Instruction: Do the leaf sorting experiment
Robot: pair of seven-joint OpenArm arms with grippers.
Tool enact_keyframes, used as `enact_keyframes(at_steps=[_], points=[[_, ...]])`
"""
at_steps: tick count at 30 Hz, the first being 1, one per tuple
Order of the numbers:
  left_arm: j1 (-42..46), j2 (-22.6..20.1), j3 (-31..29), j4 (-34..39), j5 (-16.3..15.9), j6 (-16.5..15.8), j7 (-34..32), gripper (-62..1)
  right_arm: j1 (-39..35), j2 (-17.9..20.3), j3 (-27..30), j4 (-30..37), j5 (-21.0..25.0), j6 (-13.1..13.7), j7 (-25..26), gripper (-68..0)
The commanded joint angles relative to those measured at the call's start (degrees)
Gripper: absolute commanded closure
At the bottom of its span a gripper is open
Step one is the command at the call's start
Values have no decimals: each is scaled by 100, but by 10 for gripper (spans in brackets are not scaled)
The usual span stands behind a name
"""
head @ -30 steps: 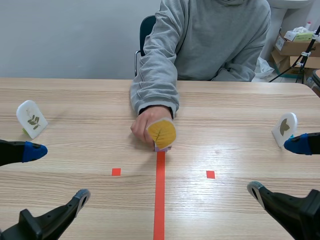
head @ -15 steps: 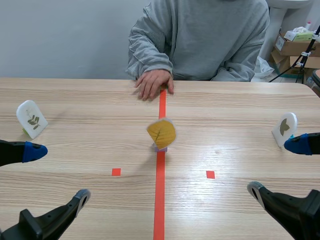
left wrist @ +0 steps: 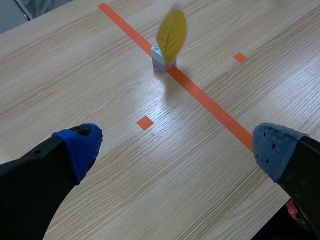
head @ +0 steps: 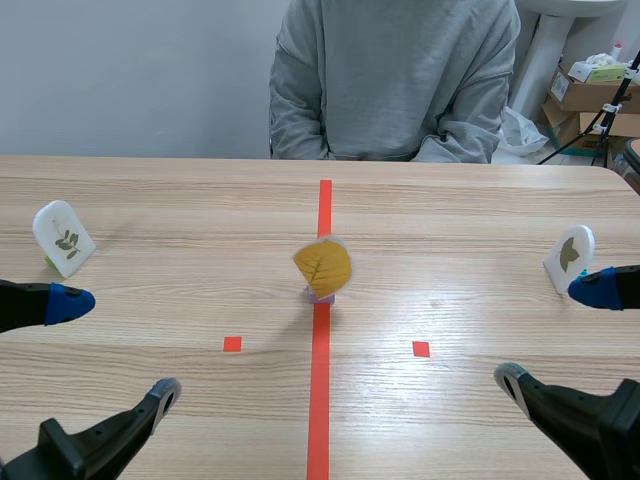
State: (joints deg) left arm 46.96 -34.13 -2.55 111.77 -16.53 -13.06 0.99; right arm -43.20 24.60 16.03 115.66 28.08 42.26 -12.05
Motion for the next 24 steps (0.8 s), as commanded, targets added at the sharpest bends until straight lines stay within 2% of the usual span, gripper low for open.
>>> enact_keyframes(at_steps=[1,15,21,24], points=[[-15,33,-7,122,-17,31,-76,-623,33,61,9,-7,66,46,76,-621],[-15,33,-7,122,-17,31,-76,-623,33,61,9,-7,50,46,76,-621],[-17,33,-7,122,-20,28,-74,-623,33,61,9,-7,-367,46,42,-621],[-15,33,-7,122,-22,26,-74,-623,33,61,9,-9,-387,46,35,-621]])
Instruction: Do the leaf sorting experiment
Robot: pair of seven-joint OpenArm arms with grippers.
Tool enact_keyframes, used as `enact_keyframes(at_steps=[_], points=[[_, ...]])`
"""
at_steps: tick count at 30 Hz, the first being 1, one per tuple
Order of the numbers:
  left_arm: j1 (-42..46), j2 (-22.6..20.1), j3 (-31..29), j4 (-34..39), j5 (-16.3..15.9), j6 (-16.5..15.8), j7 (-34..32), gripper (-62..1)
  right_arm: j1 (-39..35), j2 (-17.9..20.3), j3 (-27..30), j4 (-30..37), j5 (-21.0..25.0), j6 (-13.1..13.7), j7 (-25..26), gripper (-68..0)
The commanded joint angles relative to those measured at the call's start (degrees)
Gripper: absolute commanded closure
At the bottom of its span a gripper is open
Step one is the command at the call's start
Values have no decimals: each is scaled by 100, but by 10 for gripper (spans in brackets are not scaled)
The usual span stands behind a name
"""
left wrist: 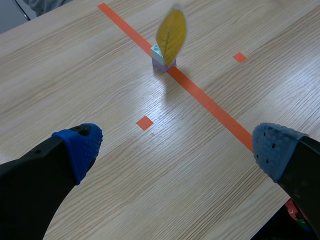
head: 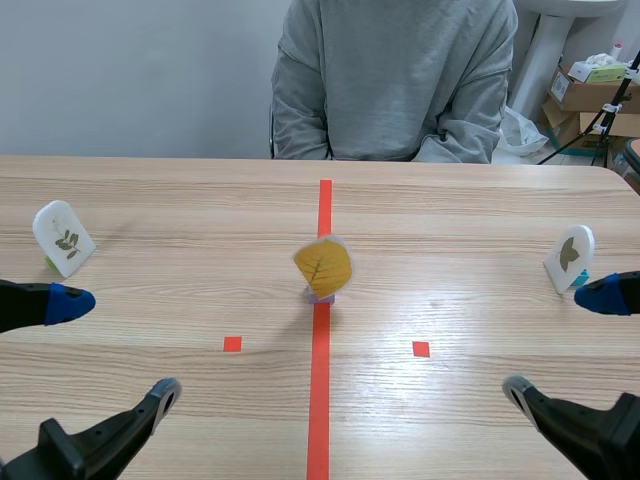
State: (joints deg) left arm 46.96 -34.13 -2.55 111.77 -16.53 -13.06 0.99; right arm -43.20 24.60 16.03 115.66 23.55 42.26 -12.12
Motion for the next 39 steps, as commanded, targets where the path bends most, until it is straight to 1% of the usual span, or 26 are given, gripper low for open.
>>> enact_keyframes(at_steps=[1,4,6,9,11,15,18,20,21,23,27,30,33,35,39], points=[[-15,33,-7,122,-22,26,-74,-623,33,61,9,-9,66,46,42,-621],[-17,31,-7,122,-22,26,-76,-623,79,66,9,-9,66,46,37,-621],[-17,33,-7,122,-22,26,-76,-623,256,131,0,-9,66,46,-129,-621],[-17,31,-7,122,-20,26,-76,-623,560,407,-111,-9,68,46,-348,-621],[-17,31,-7,118,-20,26,-76,-623,752,719,-297,-11,68,46,-407,-621],[-17,44,-7,118,-17,28,-76,-623,1193,1429,-887,-15,68,46,-450,-621],[-31,138,-17,118,131,28,-33,-623,1698,1845,-1484,-118,66,46,-448,-621],[-33,210,-17,118,323,28,127,-623,2076,1976,-1917,-293,50,-219,-450,-621],[-33,238,-22,118,389,28,219,-623,2297,2002,-2144,-428,42,-269,-448,-621],[-31,317,-72,118,476,26,424,-623,2771,1998,-2601,-780,20,-282,-435,-621],[-31,619,-343,114,485,24,597,-623,3709,1958,-3432,-1574,-50,-286,-184,-621],[-31,859,-645,114,481,24,595,-623,4463,1768,-3858,-2236,-181,-284,11,-622],[-31,1060,-960,114,481,24,614,-623,5219,1377,-4096,-2907,-367,-140,55,-622],[-28,1161,-1145,111,479,24,621,-623,5672,1056,-4227,-3388,-435,24,48,-622],[-28,1287,-1394,111,472,22,660,-623,6426,389,-4581,-4358,-702,46,50,-622]])
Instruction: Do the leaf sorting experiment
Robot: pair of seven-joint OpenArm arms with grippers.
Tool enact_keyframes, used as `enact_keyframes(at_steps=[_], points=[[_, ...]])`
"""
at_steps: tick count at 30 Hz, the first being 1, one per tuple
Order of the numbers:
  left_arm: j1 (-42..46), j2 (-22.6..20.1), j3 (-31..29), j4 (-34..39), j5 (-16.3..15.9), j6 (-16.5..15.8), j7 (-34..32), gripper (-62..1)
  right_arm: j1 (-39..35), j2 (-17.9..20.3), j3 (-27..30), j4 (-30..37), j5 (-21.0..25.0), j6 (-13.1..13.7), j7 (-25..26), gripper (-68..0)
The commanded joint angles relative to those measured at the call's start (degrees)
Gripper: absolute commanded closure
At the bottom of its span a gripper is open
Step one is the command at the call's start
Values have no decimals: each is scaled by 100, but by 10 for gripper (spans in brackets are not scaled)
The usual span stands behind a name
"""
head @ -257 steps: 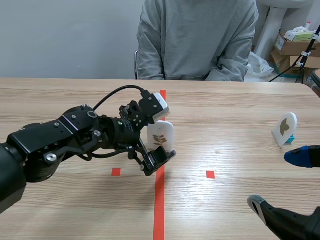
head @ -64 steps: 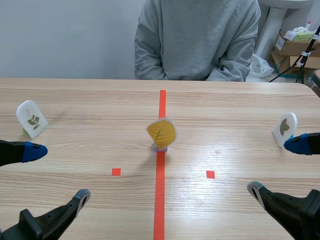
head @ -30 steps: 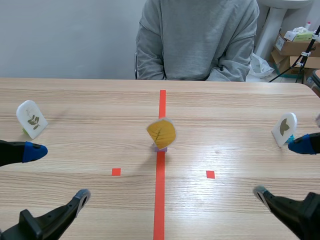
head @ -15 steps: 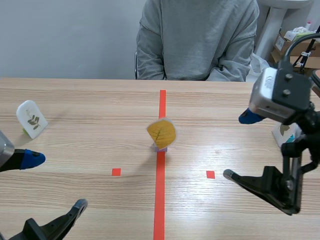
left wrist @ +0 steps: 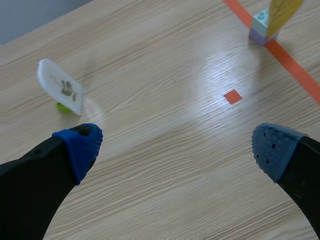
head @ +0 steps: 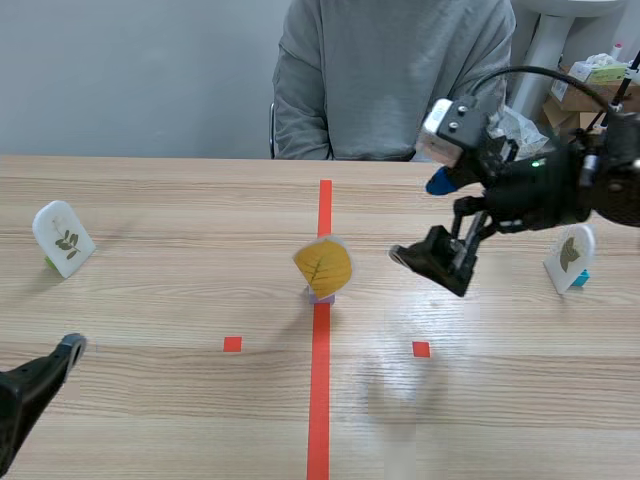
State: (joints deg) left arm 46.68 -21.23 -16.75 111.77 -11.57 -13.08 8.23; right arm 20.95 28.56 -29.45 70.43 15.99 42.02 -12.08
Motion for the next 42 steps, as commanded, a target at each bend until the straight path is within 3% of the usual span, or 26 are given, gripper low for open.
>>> enact_keyframes(at_steps=[1,9,18,23,28,32,37,42], points=[[0,48,-24,111,-26,24,-63,-623,240,-221,-205,-155,-26,70,48,-622],[0,138,-74,111,-131,-166,-66,-623,780,-1067,-1023,-1303,-323,70,271,-622],[-2,138,-74,111,-129,-166,-68,-623,778,-1314,-1113,-1720,-680,70,734,-615],[-2,138,-74,111,-129,-166,-66,-623,778,-1300,-1113,-1720,-682,70,758,-521],[-2,138,-74,111,-129,-166,-66,-623,778,-1300,-1113,-1720,-682,70,800,-358],[-2,138,-74,111,-129,-166,-66,-623,778,-1300,-1113,-1720,-680,70,813,-282],[-2,138,-74,111,-129,-166,-66,-623,778,-1300,-1113,-1720,-680,70,914,-127],[-2,138,-74,111,-129,-166,-66,-623,778,-1300,-1113,-1720,-680,70,994,-61]])
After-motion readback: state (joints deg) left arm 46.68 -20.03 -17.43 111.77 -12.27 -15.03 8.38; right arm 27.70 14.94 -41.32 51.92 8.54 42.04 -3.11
